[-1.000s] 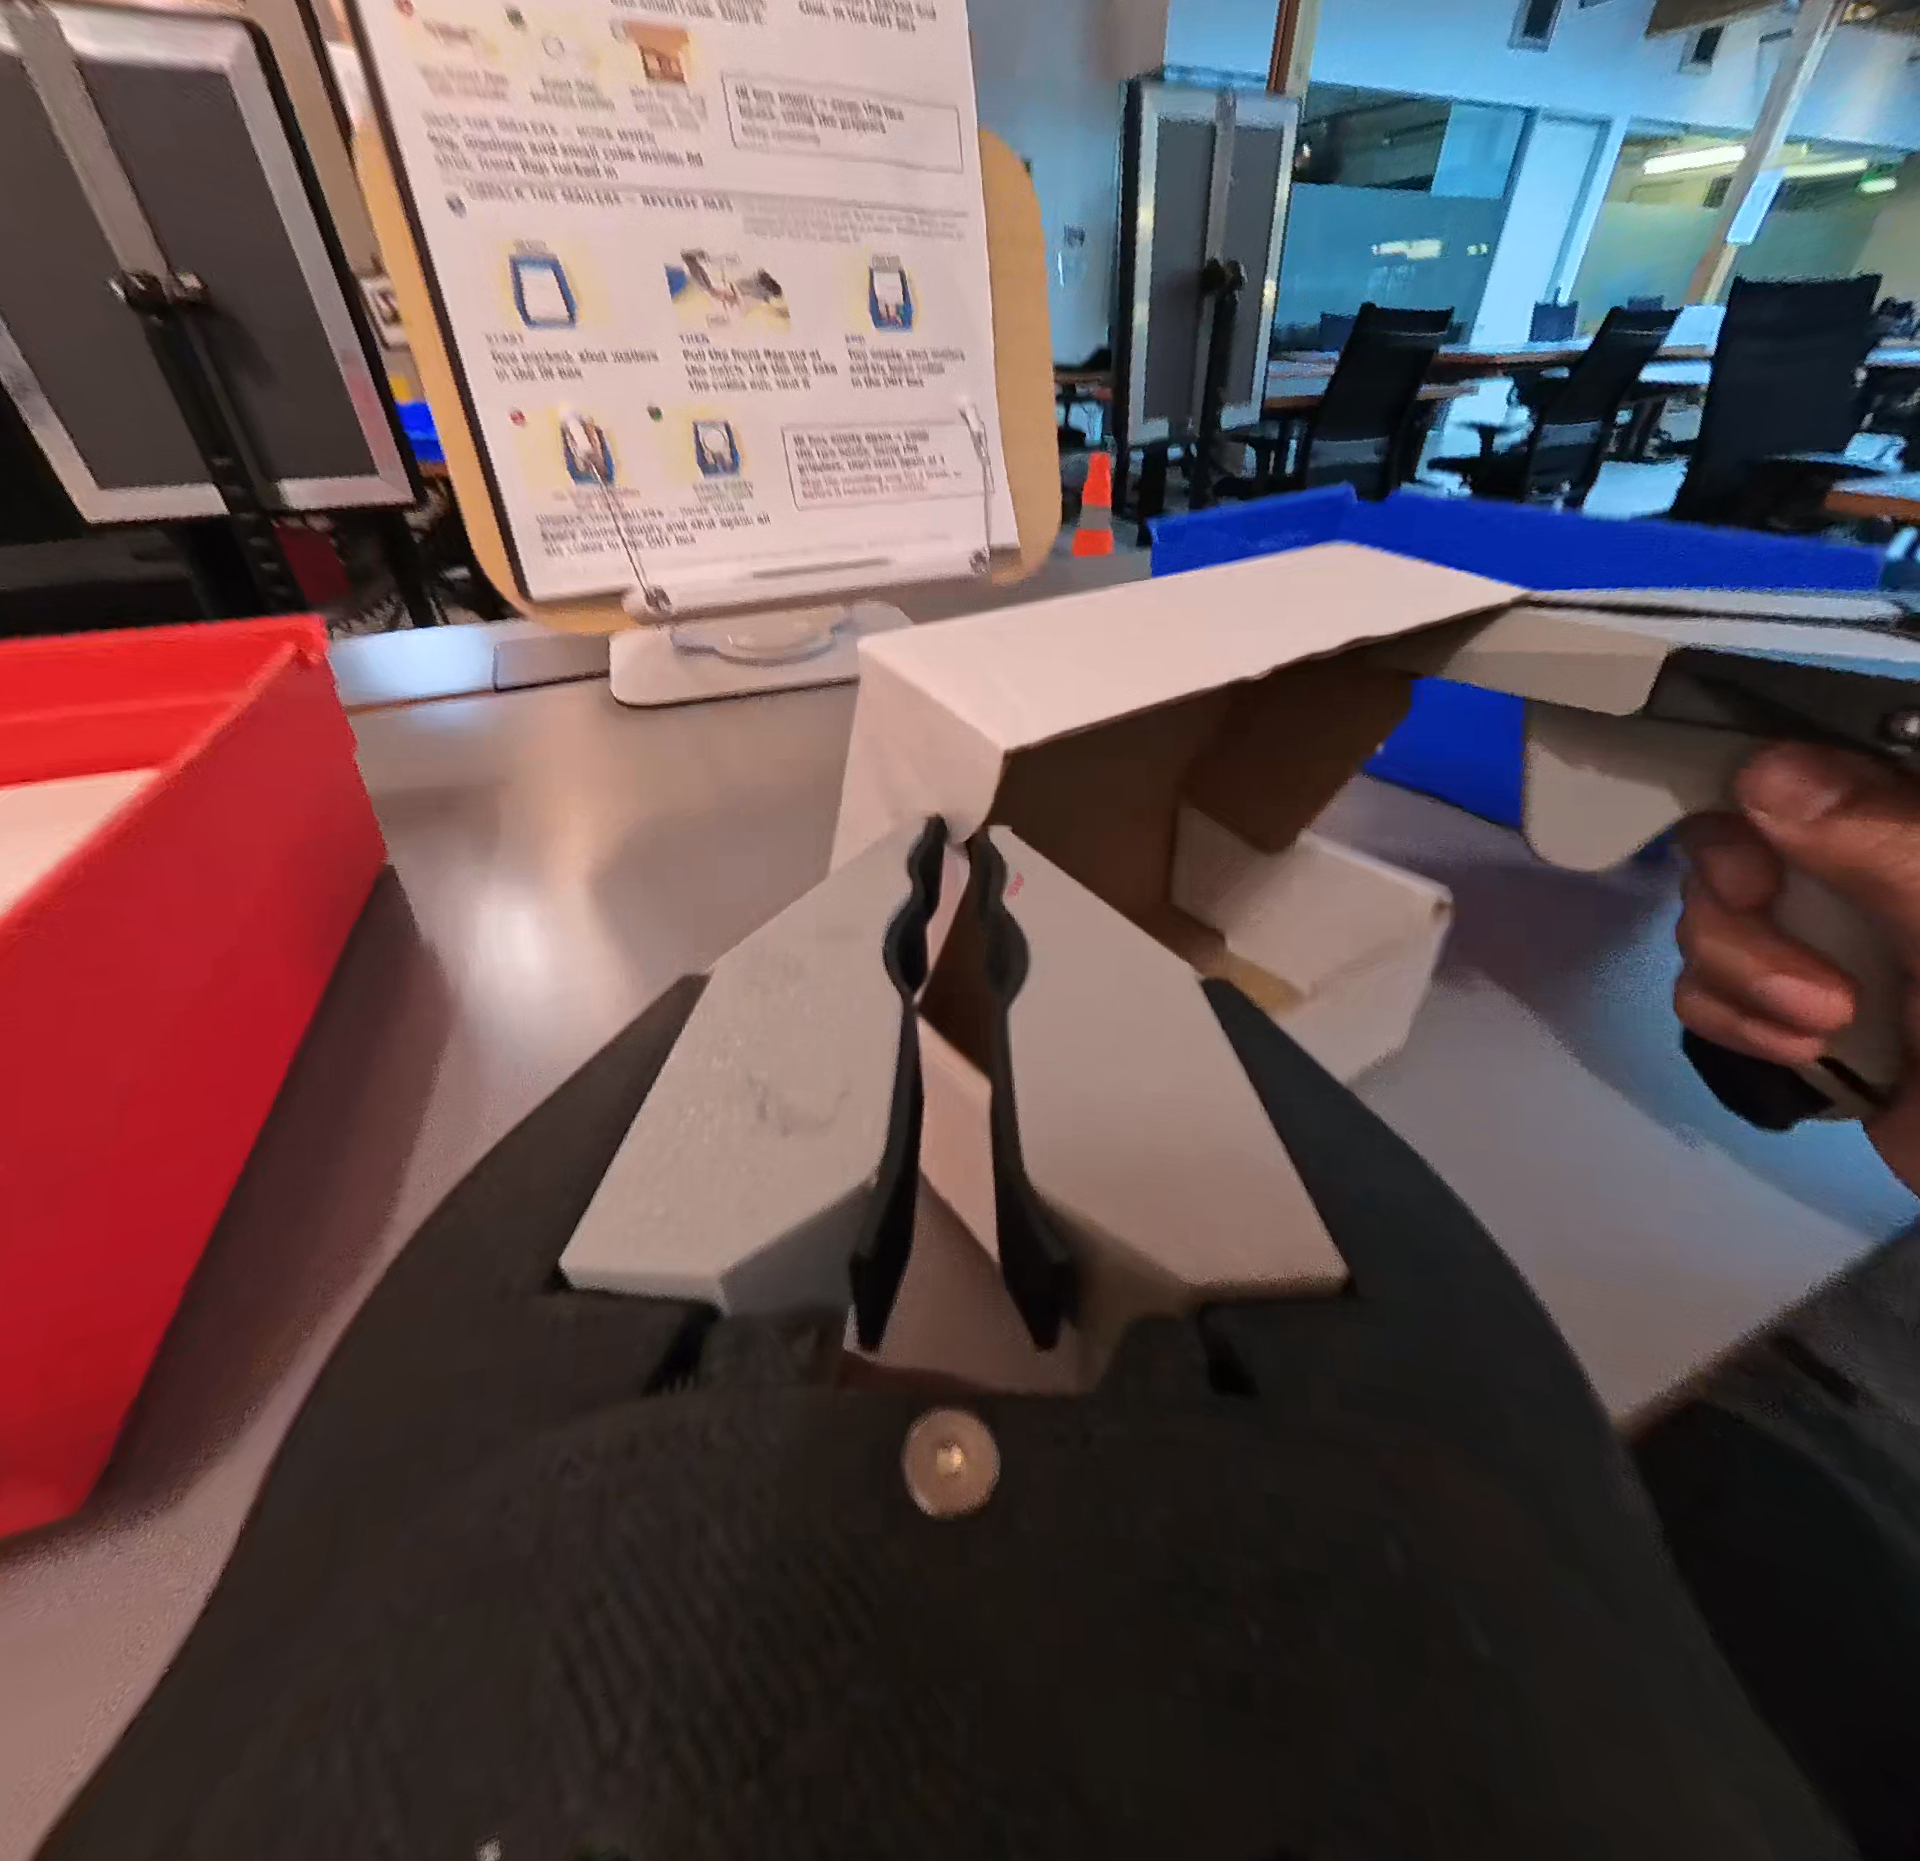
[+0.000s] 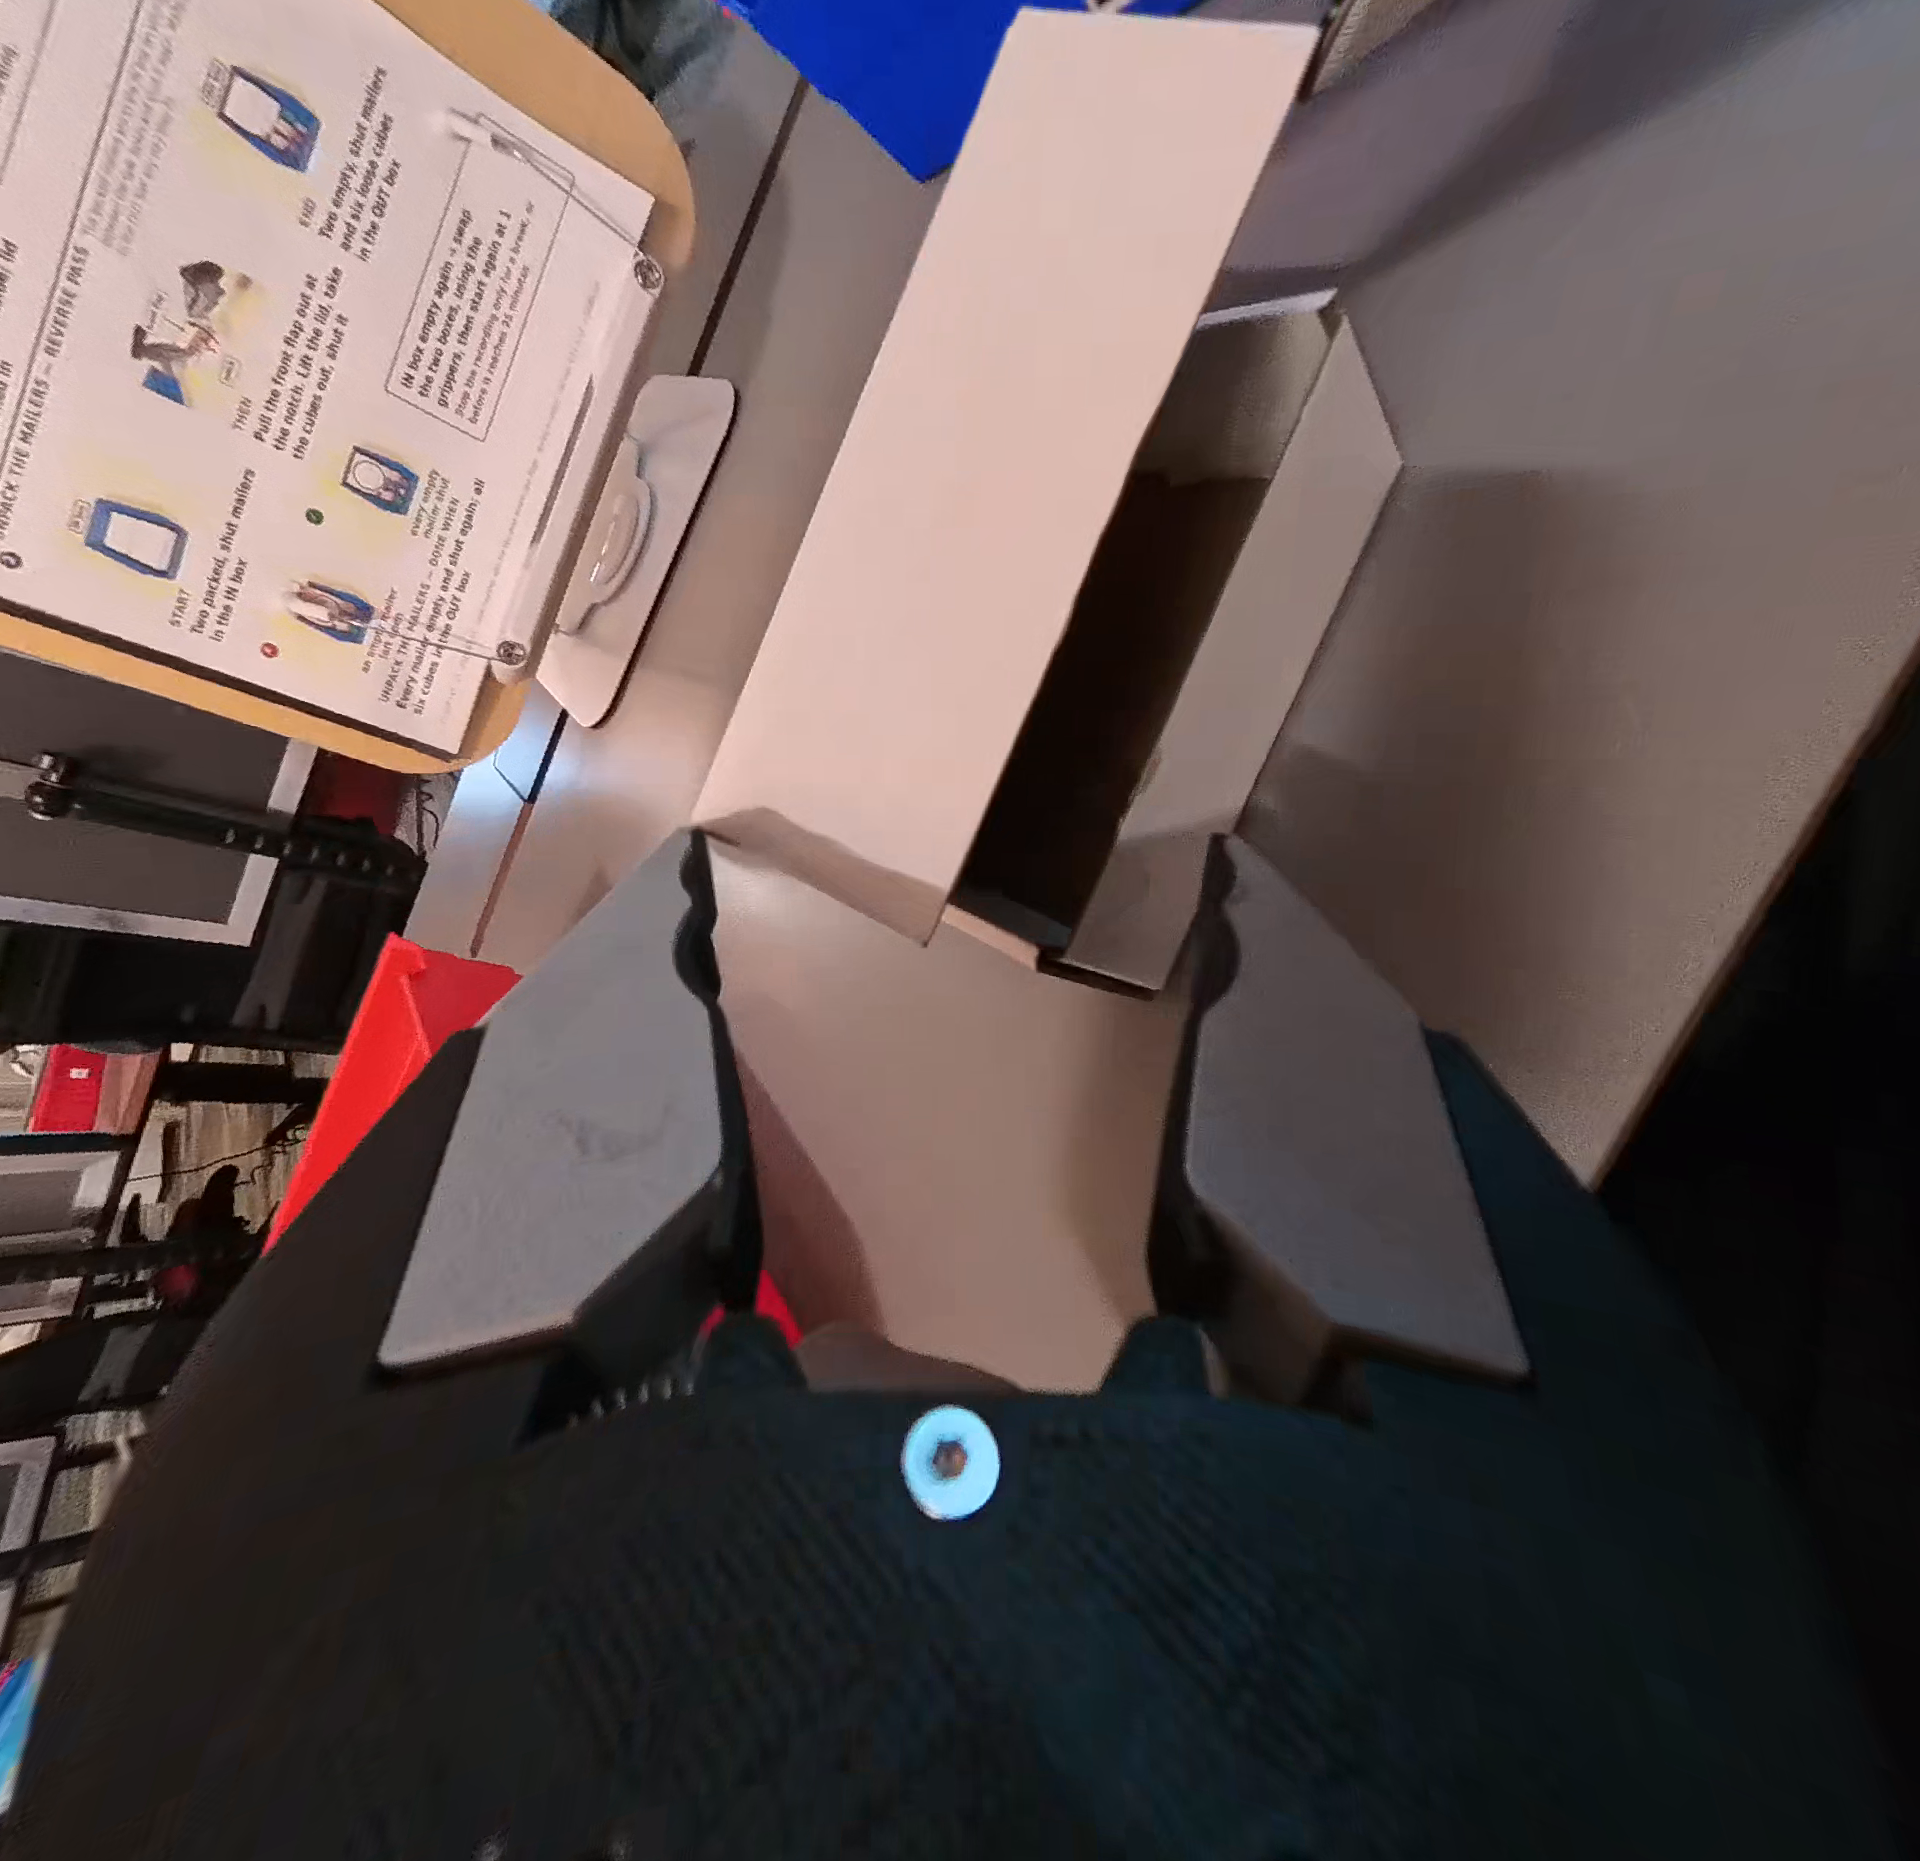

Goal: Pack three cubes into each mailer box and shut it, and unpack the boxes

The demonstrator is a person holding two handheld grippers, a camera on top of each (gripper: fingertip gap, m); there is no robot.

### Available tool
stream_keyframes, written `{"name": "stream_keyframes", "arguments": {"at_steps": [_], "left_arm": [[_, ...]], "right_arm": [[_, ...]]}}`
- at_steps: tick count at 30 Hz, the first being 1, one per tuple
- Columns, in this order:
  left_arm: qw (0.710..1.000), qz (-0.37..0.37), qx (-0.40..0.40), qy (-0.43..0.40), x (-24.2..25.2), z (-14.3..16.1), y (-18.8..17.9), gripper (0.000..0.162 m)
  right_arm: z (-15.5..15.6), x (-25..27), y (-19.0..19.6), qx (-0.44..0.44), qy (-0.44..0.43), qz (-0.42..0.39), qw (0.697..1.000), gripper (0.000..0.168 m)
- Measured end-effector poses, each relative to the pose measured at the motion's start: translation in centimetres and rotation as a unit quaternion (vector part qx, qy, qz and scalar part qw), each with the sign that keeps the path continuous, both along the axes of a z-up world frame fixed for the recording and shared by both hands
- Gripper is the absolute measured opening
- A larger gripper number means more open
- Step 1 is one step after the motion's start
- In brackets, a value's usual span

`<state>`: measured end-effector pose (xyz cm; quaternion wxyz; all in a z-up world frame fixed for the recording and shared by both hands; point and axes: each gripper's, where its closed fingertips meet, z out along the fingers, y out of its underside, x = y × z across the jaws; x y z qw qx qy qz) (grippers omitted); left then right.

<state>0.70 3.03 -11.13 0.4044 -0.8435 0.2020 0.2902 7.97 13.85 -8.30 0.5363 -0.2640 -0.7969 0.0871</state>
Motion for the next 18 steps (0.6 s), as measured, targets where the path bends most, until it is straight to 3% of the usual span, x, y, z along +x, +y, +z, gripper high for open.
{"name": "stream_keyframes", "arguments": {"at_steps": [8,18], "left_arm": [[1.0,-0.023,0.01,-0.001,-0.3,3.0,-0.7,0.079],[0.991,-0.077,-0.106,-0.006,-1.6,0.4,1.4,0.08]], "right_arm": [[-0.6,0.8,-1.3,-0.126,-0.07,0.043,0.989,0.058],[-1.3,-2.9,-3.5,-0.082,-0.1,0.025,0.991,0.061]]}}
